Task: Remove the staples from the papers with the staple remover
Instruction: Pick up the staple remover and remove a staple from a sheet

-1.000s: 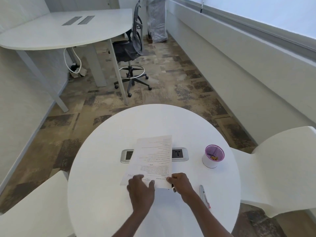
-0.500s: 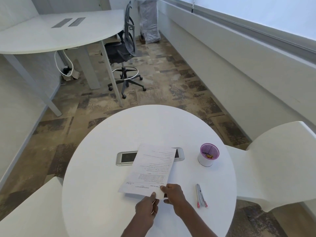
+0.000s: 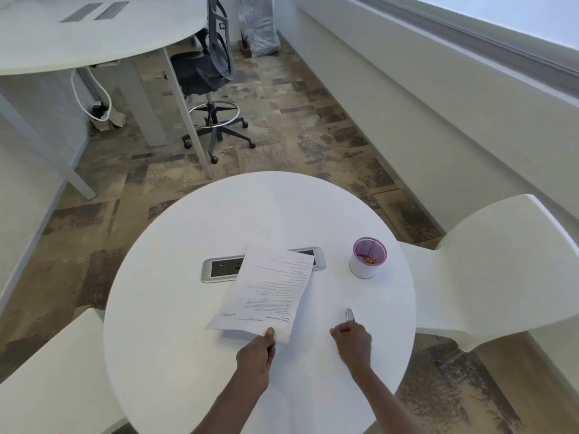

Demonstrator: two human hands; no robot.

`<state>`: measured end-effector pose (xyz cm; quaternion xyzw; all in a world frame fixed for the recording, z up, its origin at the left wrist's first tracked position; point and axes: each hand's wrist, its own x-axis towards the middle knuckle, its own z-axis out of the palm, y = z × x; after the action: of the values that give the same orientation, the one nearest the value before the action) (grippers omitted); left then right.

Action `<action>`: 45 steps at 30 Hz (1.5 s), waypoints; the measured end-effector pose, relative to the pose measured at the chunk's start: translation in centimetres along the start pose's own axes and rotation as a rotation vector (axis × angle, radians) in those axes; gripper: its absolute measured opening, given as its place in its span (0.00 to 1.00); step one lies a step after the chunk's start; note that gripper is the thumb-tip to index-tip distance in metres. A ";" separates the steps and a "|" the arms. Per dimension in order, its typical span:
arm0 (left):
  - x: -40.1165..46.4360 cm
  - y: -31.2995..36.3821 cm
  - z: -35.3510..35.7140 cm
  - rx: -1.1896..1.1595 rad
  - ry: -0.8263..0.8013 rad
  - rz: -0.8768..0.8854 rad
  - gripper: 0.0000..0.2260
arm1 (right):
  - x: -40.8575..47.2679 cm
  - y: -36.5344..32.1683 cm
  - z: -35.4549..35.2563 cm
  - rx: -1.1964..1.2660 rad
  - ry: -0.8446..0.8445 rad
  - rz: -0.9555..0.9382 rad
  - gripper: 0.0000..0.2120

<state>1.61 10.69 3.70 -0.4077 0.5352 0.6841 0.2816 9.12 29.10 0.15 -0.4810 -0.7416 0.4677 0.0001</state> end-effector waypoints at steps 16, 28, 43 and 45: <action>-1.6 -0.2 0.7 -0.161 -0.079 -0.023 0.03 | 1.2 2.4 -2.1 -0.455 -0.006 -0.011 0.21; -2.4 0.4 1.5 -0.201 -0.128 0.000 0.02 | 1.3 -0.2 -3.6 -0.040 -0.012 -0.308 0.09; -4.0 1.2 2.9 -0.166 -0.140 0.072 0.03 | -3.3 -4.8 -2.7 0.710 -0.452 -0.101 0.19; -3.9 1.2 3.0 -0.145 -0.146 0.094 0.03 | -3.5 -5.0 -2.5 0.637 -0.419 -0.114 0.17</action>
<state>1.89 13.45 7.93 -0.3506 0.4809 0.7614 0.2571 8.56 27.85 6.56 -0.3088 -0.5685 0.7621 0.0239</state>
